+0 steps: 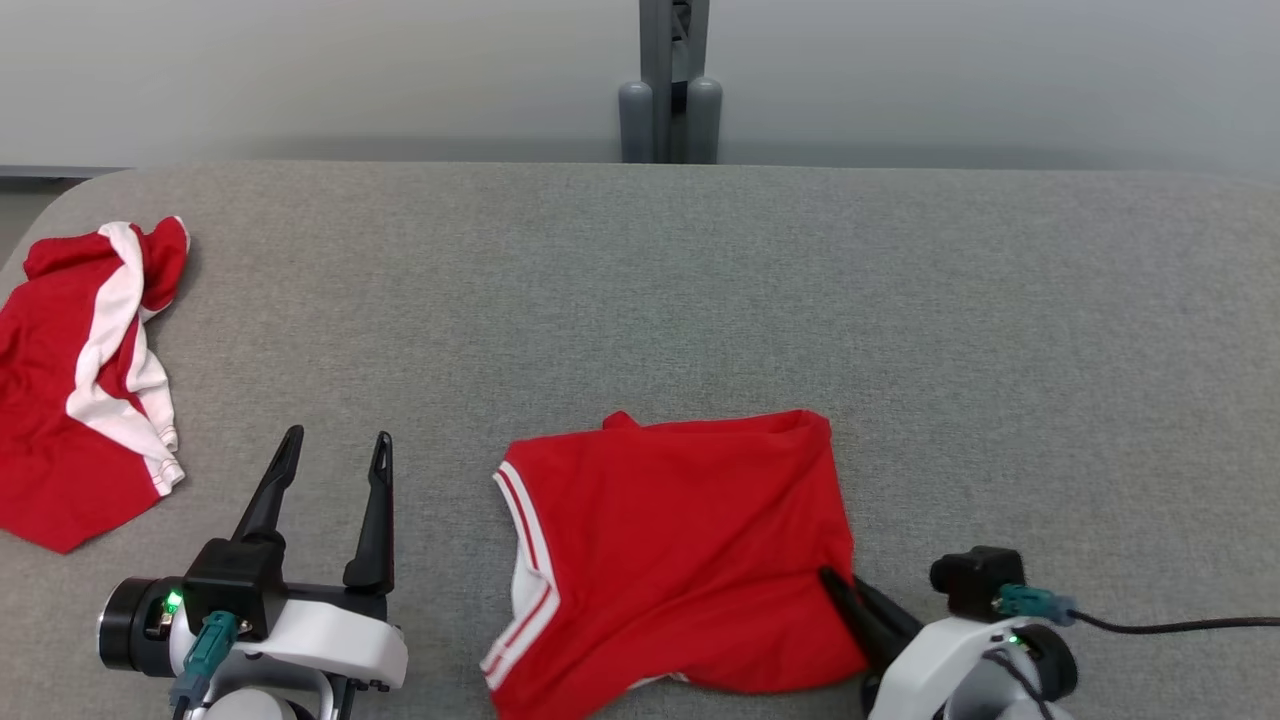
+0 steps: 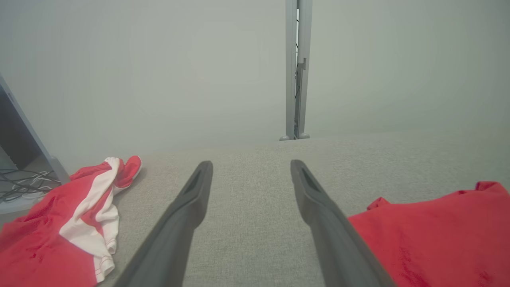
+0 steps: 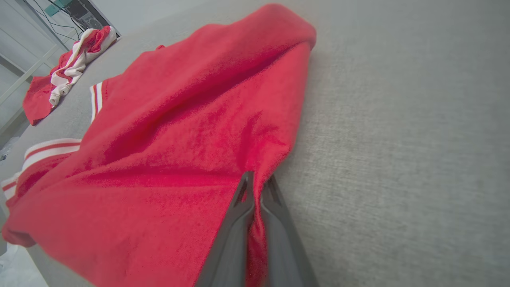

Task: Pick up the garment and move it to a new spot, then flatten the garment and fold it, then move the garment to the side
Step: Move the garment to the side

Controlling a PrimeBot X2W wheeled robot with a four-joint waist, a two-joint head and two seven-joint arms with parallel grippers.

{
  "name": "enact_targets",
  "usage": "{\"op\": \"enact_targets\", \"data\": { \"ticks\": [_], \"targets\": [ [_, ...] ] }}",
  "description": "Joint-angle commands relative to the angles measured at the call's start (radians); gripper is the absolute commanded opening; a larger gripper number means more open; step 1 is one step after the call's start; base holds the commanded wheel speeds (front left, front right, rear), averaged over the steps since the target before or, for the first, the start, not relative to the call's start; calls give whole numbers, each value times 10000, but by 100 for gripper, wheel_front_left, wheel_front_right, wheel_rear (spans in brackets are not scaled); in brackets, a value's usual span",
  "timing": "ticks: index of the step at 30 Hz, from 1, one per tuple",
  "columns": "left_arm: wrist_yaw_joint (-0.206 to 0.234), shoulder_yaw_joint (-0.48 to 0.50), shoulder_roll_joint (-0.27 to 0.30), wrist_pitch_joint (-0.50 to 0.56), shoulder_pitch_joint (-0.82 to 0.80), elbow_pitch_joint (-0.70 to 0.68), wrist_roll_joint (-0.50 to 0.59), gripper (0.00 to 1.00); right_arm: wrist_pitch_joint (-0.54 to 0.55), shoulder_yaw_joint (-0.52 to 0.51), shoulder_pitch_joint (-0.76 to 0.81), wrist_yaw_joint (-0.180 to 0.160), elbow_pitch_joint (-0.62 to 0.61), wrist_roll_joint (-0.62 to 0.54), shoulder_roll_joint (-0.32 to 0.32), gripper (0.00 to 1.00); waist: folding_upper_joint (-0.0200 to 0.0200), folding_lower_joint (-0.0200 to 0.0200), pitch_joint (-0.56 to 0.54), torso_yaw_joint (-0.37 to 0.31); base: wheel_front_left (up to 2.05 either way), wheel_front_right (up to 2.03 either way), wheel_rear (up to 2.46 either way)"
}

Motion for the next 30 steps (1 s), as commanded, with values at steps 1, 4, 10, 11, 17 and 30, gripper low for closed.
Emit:
{"op": "enact_targets", "data": {
  "ticks": [1,4,10,11,17,30],
  "targets": [
    [22,49,9,-52,-160,29,-31,100,58,-152,-112,-5,-104,-9,-330,0,0,0,44,-142,0,0,0],
    [22,75,20,-106,-181,36,-47,100,163,-472,44,-4,-666,-193,-832,0,0,0,110,-473,0,0,0],
    [22,144,78,-165,-282,-62,-52,100,752,-1377,415,-4,-2293,-1232,-2084,0,0,0,322,-1375,0,0,0],
    [44,182,114,-176,-275,-83,-42,100,892,-1457,432,-4,-2621,-1534,-2318,0,0,0,373,-1575,0,0,0],
    [54,207,309,-160,-462,-294,51,100,1492,-1526,-105,-4,-4318,-2627,-3503,0,0,0,746,-2751,0,0,0],
    [-197,-89,814,451,-1407,-837,444,100,-97,-177,-3553,-5,-1963,-2199,-4946,0,0,0,1913,-4150,0,0,0]
  ]
}}
